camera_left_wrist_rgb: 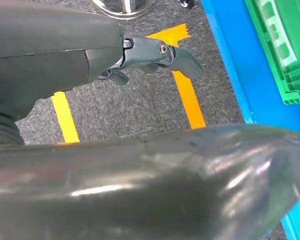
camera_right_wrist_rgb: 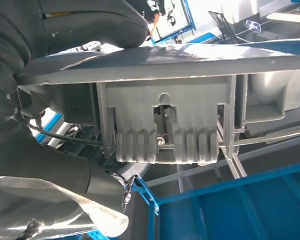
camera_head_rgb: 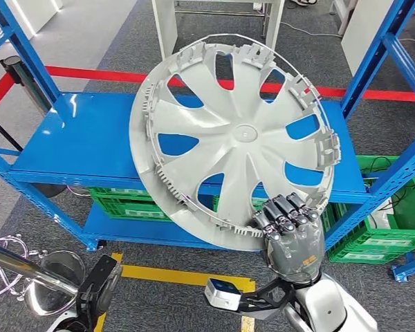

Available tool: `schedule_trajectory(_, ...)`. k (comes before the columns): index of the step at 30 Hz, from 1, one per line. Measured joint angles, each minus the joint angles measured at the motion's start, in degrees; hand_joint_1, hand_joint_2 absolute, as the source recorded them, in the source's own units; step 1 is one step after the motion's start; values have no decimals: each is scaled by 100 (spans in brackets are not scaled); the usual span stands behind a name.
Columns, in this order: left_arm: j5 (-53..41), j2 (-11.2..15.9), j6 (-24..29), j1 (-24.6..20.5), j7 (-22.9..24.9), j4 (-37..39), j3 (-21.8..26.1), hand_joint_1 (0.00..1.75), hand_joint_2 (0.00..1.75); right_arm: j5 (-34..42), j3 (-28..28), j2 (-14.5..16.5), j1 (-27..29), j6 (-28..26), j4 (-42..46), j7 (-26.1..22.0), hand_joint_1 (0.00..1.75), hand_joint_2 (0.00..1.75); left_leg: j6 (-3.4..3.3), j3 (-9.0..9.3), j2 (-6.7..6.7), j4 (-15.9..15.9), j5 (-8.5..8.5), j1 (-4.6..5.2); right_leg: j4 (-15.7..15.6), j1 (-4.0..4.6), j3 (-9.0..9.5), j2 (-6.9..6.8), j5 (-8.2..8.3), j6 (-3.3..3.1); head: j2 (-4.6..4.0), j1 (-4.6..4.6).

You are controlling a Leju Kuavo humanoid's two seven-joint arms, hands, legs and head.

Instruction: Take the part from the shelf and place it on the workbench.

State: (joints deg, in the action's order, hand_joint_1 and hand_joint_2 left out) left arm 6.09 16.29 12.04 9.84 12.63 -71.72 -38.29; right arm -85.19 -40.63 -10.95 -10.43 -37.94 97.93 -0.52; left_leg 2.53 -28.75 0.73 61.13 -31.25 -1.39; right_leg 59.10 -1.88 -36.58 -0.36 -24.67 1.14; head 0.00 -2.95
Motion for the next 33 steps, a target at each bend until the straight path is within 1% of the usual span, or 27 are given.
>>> schedule_trajectory(2, 49, -8, 12, 7, 28, -2, 22, 0, 0, -6, 0, -13, 2, 0, 43, 60, 175, 175, -54, 116, 14, -294, -5, 28, 3, 3, -47, 8, 87, 91, 0, -9)
schedule_trajectory(4, 145, -15, 21, 38, 82, -6, 79, 0, 0, -14, -1, -57, 4, 0, 110, 141, 175, 175, -178, 29, 10, -295, 70, 44, -30, -5, -70, 12, 173, 175, 0, 4)
schedule_trajectory(5, 191, -20, 22, 54, 107, -10, 114, 0, 0, -17, -1, -92, 6, 0, 150, 175, 175, 175, -244, -21, -1, -295, 118, 47, -11, -13, -104, 12, 128, 204, 0, 15)
schedule_trajectory(6, 233, -26, 22, 69, 131, -18, 153, 0, 0, -19, -1, -129, 7, 0, 193, 204, 175, 175, -315, -81, -14, -302, 179, 48, 91, -18, -168, 14, -21, 219, 0, 32)
schedule_trajectory(7, 258, -31, 22, 82, 150, -25, 188, 0, 0, -20, -1, -165, 7, 0, 237, 229, 175, 175, -375, -155, -27, -309, 246, 51, 308, -18, -256, 15, -266, 221, 0, 47)
schedule_trajectory(9, 281, -36, 17, 103, 193, -34, 249, 0, 0, -22, 0, -226, 8, 0, 315, 280, 175, 175, -440, -322, -36, -301, 376, 90, 1026, 10, -451, 19, -836, 205, 0, 67)
schedule_trajectory(10, 286, -36, 10, 115, 214, -34, 269, 0, 0, -25, 1, -255, 9, 0, 350, 307, 175, 175, -455, -412, -37, -297, 442, 116, 1377, 29, -500, 20, -1001, 191, 0, 72)
schedule_trajectory(11, 299, -36, 1, 126, 233, -34, 282, 0, 0, -28, 3, -283, 10, 0, 381, 334, 175, 175, -466, -502, -39, -294, 506, 143, 1607, 50, -489, 20, -1046, 171, 0, 75)
schedule_trajectory(12, 342, -36, -16, 137, 258, -36, 290, 0, 0, -31, 5, -305, 11, 0, 409, 362, 175, 175, -475, -586, -40, -292, 567, 171, 1665, 73, -397, 20, -974, 140, 0, 77)
schedule_trajectory(13, 460, -37, -50, 158, 308, -44, 304, 0, 0, -33, 9, -326, 11, 0, 446, 391, 175, 175, -479, -660, -39, -289, 626, 197, 1522, 100, -205, 21, -827, 95, 0, 78)
schedule_trajectory(14, 660, -38, -96, 195, 382, -64, 335, 0, 0, -35, 13, -348, 12, 0, 499, 424, 175, 175, -480, -721, -38, -283, 680, 215, 1204, 135, 75, 26, -686, 34, 0, 78)
schedule_trajectory(15, 914, -42, -148, 258, 455, -91, 373, 0, 0, -38, 19, -373, 13, 0, 569, 460, 175, 175, -471, -770, -38, -275, 728, 235, 772, 176, 415, 31, -629, -35, 0, 76)
schedule_trajectory(16, 1189, -35, -192, 340, 511, -120, 415, 0, 0, -43, 30, -402, 17, -1, 659, 497, 175, 175, -456, -804, -41, -267, 774, 248, 328, 206, 736, 35, -643, -81, 0, 73)
schedule_trajectory(17, 1425, -17, -215, 433, 534, -142, 446, 0, 0, -47, 45, -436, 25, -1, 752, 538, 175, 175, -437, -829, -47, -261, 822, 251, -11, 230, 951, 40, -706, -106, 0, 74)
schedule_trajectory(18, 1608, 10, -220, 521, 529, -153, 458, 0, 0, -50, 62, -468, 36, -2, 835, 574, 175, 175, -412, -853, -52, -261, 870, 251, -210, 245, 1061, 41, -771, -112, 0, 75)
schedule_trajectory(20, 1865, 87, -191, 654, 498, -155, 449, 0, 0, -54, 103, -528, 68, -2, 966, 614, 175, 175, -359, -889, -52, -257, 931, 243, -306, 231, 1013, 27, -735, -109, 0, 85)
schedule_trajectory(21, 1961, 127, -167, 695, 478, -152, 432, 0, 0, -55, 126, -552, 86, -2, 1018, 617, 175, 175, -323, -917, -50, -207, 841, 241, -313, 216, 967, 10, -685, -131, 0, 90)
schedule_trajectory(22, 2041, 162, -142, 721, 455, -147, 409, 0, 0, -55, 151, -572, 109, -2, 1067, 615, 175, 175, -282, -958, -47, -66, 644, 233, -322, 198, 916, -11, -622, -157, 0, 85)
schedule_trajectory(24, 2188, 224, -82, 731, 398, -123, 339, 0, 0, -55, 206, -599, 159, -2, 1151, 611, 175, 175, -202, -1083, -49, 533, 48, 186, -311, 185, 810, -43, -498, -198, 0, 73)
schedule_trajectory(25, 2253, 248, -51, 719, 364, -99, 290, 0, 0, -55, 229, -610, 186, -2, 1184, 613, 175, 175, -169, -1133, -50, 902, -172, 156, -294, 184, 741, -54, -434, -200, 0, 64)
schedule_trajectory(26, 2316, 274, -20, 705, 334, -72, 232, 0, 0, -55, 250, -622, 212, -2, 1210, 616, 175, 175, -142, -1143, -50, 1188, -254, 129, -268, 182, 653, -60, -372, -197, 0, 66)
schedule_trajectory(27, 2365, 297, 4, 693, 309, -44, 173, 0, 0, -55, 264, -633, 237, -2, 1232, 620, 175, 175, -119, -1085, -50, 1317, -197, 105, -232, 177, 547, -64, -317, -189, 0, 64)
schedule_trajectory(28, 2394, 316, 19, 685, 294, -22, 125, 0, 0, -55, 275, -643, 262, -2, 1249, 623, 175, 175, -101, -947, -51, 1254, -52, 84, -189, 170, 441, -65, -271, -177, 0, 64)
schedule_trajectory(29, 2411, 333, 31, 680, 287, -6, 88, 0, 0, -55, 284, -651, 285, -2, 1265, 625, 175, 175, -86, -716, -51, 992, 107, 64, -139, 160, 338, -65, -231, -160, 0, 63)
schedule_trajectory(30, 2432, 349, 39, 667, 278, 8, 58, 0, 0, -55, 295, -658, 309, -2, 1288, 626, 175, 175, -78, -446, -50, 616, 165, 53, -91, 156, 248, -63, -197, -133, 0, 62)
schedule_trajectory(32, 2496, 385, 50, 633, 249, 32, -19, 0, 0, -56, 317, -671, 348, -2, 1351, 623, 175, 175, -114, -21, -42, -81, 100, 66, -22, 157, 125, -64, -121, -66, 0, 65)
schedule_trajectory(33, 2537, 405, 55, 615, 229, 47, -72, 0, 0, -56, 331, -676, 367, -2, 1389, 618, 175, 175, -154, 46, -38, -244, 38, 87, -14, 157, 88, -66, -73, -28, 0, 65)
